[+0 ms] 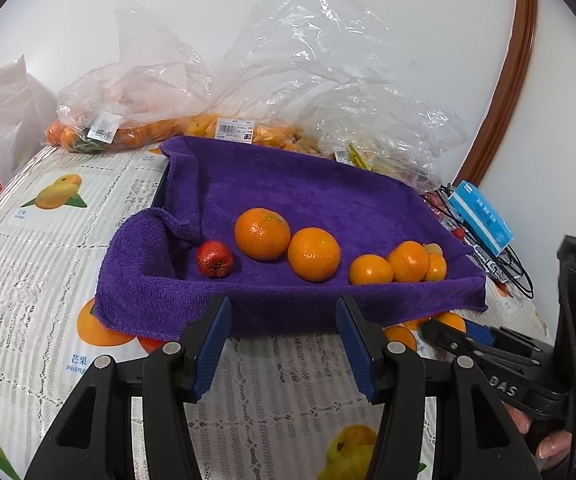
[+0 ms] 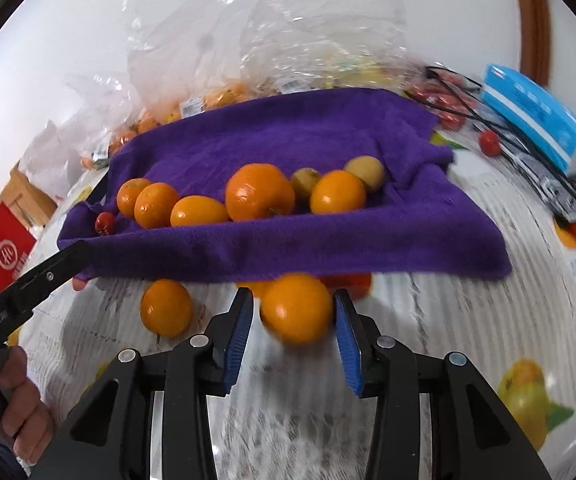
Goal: Organize fruits
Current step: 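Grasp an orange on the table in front of the towel with the right gripper, then close the left gripper on the other loose orange while the right gripper holds its orange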
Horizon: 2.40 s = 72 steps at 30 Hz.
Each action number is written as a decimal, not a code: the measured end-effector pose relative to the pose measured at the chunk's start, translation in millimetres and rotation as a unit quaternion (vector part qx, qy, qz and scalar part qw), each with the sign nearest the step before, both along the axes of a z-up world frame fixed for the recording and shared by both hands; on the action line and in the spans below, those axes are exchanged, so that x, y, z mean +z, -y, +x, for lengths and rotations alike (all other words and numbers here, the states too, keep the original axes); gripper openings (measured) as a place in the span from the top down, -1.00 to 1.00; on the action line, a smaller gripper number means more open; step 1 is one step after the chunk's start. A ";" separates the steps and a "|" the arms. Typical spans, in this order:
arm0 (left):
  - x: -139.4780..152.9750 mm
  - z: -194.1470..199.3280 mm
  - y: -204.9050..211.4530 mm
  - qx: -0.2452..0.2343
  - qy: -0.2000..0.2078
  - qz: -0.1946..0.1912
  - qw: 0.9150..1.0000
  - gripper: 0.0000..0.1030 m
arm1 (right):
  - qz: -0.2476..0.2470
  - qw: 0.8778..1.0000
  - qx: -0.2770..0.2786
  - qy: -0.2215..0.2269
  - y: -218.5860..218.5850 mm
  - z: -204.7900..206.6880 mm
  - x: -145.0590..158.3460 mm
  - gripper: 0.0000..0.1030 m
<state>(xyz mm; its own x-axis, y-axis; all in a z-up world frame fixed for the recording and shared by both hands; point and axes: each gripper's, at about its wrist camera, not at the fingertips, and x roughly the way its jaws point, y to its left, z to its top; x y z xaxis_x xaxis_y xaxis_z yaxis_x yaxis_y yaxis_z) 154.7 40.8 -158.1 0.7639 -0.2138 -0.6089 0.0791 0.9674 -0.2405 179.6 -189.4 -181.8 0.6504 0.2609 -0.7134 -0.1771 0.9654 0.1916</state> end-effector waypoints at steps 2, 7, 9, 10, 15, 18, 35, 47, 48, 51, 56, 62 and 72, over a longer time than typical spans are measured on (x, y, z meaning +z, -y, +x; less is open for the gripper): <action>-0.3 0.5 0.0 0.000 -0.002 -0.001 1.000 -0.01 | -0.009 1.000 0.003 0.000 -5.4 3.7 -0.1 0.32; -0.6 0.1 1.9 -0.008 -0.002 -0.001 1.000 -0.01 | 0.008 1.000 0.009 0.006 0.2 -0.5 0.5 0.32; 0.0 -2.0 5.8 -0.020 0.001 0.002 1.000 -0.01 | 0.020 1.000 0.002 0.016 7.3 -4.9 3.0 0.32; 0.2 -2.9 7.9 -0.028 0.001 0.003 1.000 -0.01 | 0.019 1.000 -0.002 0.023 11.3 -7.8 4.5 0.32; -1.9 -10.0 27.7 -0.084 -0.008 0.008 0.996 -0.01 | 0.013 0.999 -0.029 0.040 30.6 -14.4 7.8 0.32; -1.0 -13.4 42.3 -0.102 -0.009 0.025 0.994 -0.01 | 0.012 0.998 -0.039 0.043 39.5 -15.9 7.8 0.32; -14.9 6.5 70.3 -0.071 -0.059 0.042 0.995 0.40 | 0.035 0.996 -0.065 0.052 55.8 -19.0 8.3 0.32; -3.0 -6.1 64.6 -0.078 -0.007 0.007 0.997 0.40 | 0.048 0.994 -0.067 0.067 56.8 -22.7 11.7 0.32; -2.0 -9.1 65.3 -0.079 -0.001 0.006 0.997 0.40 | 0.049 0.994 -0.067 0.070 56.5 -23.7 12.7 0.32; 1.7 -14.2 68.2 -0.087 0.013 0.009 0.996 0.40 | 0.047 0.994 -0.062 0.082 53.6 -27.1 15.7 0.32; 3.5 -14.5 65.0 -0.084 0.022 0.003 0.996 0.40 | 0.045 0.993 -0.051 0.094 49.4 -29.9 18.8 0.32; 1.3 -11.7 57.3 -0.067 0.012 -0.009 0.998 0.40 | 0.048 0.993 -0.049 0.096 48.5 -31.1 19.4 0.32; 3.8 -14.4 57.2 -0.058 0.023 -0.009 0.998 0.40 | 0.041 0.992 -0.033 0.112 40.4 -37.3 23.2 0.32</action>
